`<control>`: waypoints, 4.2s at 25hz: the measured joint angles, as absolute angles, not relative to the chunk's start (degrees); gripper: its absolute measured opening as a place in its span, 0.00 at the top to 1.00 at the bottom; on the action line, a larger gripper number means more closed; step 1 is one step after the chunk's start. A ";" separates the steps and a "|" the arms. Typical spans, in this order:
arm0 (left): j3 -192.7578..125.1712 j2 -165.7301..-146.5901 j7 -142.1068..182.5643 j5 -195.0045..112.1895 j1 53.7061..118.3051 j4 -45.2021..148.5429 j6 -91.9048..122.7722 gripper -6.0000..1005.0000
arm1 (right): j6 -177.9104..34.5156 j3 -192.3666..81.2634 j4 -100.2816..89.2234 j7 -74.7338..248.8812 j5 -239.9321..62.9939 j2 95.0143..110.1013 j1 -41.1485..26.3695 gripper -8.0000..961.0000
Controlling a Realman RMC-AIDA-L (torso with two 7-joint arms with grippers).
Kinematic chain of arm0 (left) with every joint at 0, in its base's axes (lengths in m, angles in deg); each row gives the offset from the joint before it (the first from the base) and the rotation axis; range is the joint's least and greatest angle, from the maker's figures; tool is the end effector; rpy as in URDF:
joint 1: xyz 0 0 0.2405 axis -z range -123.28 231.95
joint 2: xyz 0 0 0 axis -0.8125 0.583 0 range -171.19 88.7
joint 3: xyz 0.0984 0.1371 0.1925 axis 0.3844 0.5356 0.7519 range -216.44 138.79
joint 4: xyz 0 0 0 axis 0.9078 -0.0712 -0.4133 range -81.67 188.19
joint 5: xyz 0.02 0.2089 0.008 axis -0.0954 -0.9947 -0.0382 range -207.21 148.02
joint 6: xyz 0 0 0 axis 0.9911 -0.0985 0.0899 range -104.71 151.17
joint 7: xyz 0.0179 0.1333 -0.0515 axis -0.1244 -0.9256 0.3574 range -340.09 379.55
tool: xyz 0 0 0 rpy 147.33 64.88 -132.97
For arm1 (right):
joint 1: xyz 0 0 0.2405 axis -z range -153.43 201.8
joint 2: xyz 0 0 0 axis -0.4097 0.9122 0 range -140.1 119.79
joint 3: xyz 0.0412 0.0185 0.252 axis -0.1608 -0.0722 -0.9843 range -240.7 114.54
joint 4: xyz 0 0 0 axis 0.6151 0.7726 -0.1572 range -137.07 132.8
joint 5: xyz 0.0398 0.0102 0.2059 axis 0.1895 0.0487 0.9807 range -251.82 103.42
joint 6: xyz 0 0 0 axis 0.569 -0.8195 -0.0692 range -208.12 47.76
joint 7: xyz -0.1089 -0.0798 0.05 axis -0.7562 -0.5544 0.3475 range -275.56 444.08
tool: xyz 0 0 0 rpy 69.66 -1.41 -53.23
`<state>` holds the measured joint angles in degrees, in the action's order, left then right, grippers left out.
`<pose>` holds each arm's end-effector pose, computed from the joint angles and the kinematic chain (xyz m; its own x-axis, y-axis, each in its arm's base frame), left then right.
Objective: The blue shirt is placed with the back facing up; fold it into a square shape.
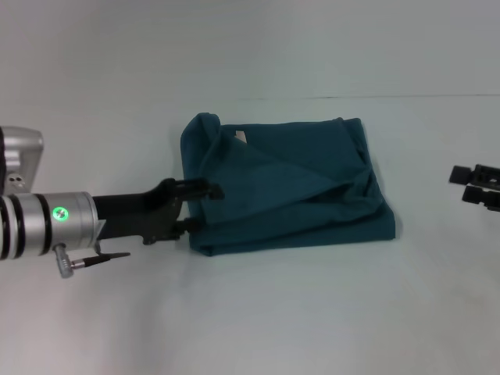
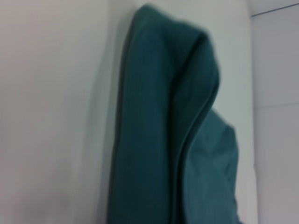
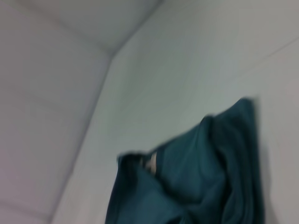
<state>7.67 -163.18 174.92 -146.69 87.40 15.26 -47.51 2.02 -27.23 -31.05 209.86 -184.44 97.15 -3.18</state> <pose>-0.2592 0.3631 -0.0328 -0.2255 0.8892 0.3982 0.9534 0.1174 0.2778 0.3333 0.3393 0.0750 0.0587 -0.7988 -0.5987 -0.9700 -0.1874 0.1550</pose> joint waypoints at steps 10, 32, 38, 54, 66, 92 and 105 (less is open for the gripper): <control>0.98 -160.90 140.79 -146.75 83.99 9.91 -61.80 0.21 | 6.27 -22.18 -44.06 207.15 -198.50 97.65 -13.38 0.17; -19.73 -161.81 134.99 -140.31 79.33 11.64 -65.54 0.21 | 0.67 -2.20 -56.23 198.02 -221.94 108.98 -29.58 0.17; -20.21 -161.54 135.00 -138.89 79.63 13.51 -64.15 0.21 | -2.82 7.57 -55.87 199.78 -222.30 109.82 -30.22 0.17; -20.38 -161.56 134.98 -137.46 79.75 16.35 -61.36 0.21 | -18.21 27.04 -55.62 204.01 -222.42 110.28 -27.76 0.17; -20.37 -161.56 134.67 -137.26 80.60 17.40 -59.82 0.21 | -28.81 35.64 -54.46 210.88 -226.18 110.49 -26.84 0.17; -20.37 -161.57 134.43 -137.18 81.23 17.94 -57.84 0.20 | -29.53 34.94 -57.25 213.43 -226.55 110.25 -26.24 0.20; -20.37 -161.56 134.47 -137.09 81.25 18.40 -57.20 0.21 | -28.66 32.81 -60.50 214.36 -230.16 110.05 -24.68 0.23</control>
